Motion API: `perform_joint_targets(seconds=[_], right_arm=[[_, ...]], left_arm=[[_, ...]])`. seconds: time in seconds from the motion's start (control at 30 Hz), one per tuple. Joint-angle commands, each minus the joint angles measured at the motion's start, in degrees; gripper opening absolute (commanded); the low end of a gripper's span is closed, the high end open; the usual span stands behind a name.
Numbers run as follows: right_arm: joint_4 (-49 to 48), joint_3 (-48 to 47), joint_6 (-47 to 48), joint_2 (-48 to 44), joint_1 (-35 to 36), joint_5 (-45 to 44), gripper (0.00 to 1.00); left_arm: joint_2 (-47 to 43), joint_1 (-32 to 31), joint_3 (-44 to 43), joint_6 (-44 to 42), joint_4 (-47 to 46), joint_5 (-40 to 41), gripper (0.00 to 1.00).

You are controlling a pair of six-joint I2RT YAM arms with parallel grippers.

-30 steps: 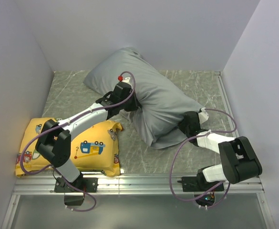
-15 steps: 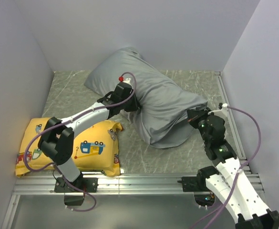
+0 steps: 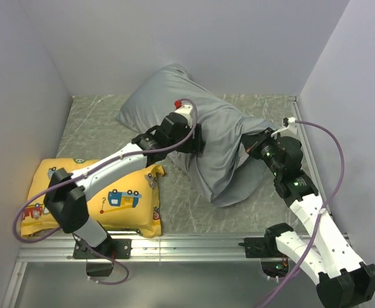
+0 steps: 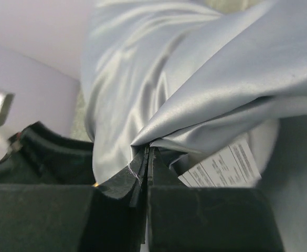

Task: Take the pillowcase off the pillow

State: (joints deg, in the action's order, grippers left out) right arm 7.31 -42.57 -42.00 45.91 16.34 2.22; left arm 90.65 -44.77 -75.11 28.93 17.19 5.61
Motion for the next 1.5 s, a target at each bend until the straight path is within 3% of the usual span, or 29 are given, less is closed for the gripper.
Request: perform_joint_targets(seconds=[0.0,0.13,0.3,0.67,0.87,0.97,1.07,1.1,1.23,1.27,1.4,1.47], right_arm=[[-5.73,-5.16,0.69,-0.47,1.06,4.9,0.0],[-5.73,-6.73,0.6,-0.56,0.98,5.95,0.0],[-5.38,-8.58,0.16,0.49,0.98,8.15,0.0],[-6.43,-9.99,-2.3,1.73,1.33,13.6,0.0],[-5.73,-10.52,-2.03,1.99,1.42,14.13,0.0],[-5.12,-11.4,-1.77,1.73,1.42,13.95,0.0],[-4.15,-12.1,-1.16,1.64,1.5,13.6,0.0],[-3.89,-12.1,-0.98,1.64,1.42,13.17,0.0],[-0.73,-11.14,0.51,1.99,1.42,9.05,0.02],[-0.37,-10.7,0.77,1.99,1.42,8.25,0.07],[0.42,-6.93,2.09,1.2,1.42,5.52,0.42],[0.77,-5.6,2.62,-0.03,1.42,4.64,0.5]], left_arm=[[-7.06,-4.96,-4.96,-5.18,-5.94,2.92,0.72],[-8.74,-11.11,-5.66,-7.65,-6.12,5.02,0.85],[-8.74,-16.66,-5.66,-9.32,-8.74,8.45,0.91],[-2.24,-20.53,-4.25,-13.63,-20.51,23.13,0.93],[3.3,-21.14,-8.38,-14.25,-19.66,29.54,0.89],[5.4,-21.14,-9.35,-14.25,-19.13,33.06,0.78],[5.06,-21.14,-8.65,-14.25,-20.88,36.92,0.56],[4.63,-21.14,-8.21,-14.16,-21.23,37.89,0.42],[2.43,-21.06,-8.2,-15.04,-23.61,42.37,0.16],[2.42,-20.88,-8.82,-15.21,-23.0,43.86,0.13],[3.92,-19.39,-13.91,-13.29,-19.13,42.82,0.03],[4.88,-18.42,-15.5,-11.89,-17.37,42.65,0.0]])
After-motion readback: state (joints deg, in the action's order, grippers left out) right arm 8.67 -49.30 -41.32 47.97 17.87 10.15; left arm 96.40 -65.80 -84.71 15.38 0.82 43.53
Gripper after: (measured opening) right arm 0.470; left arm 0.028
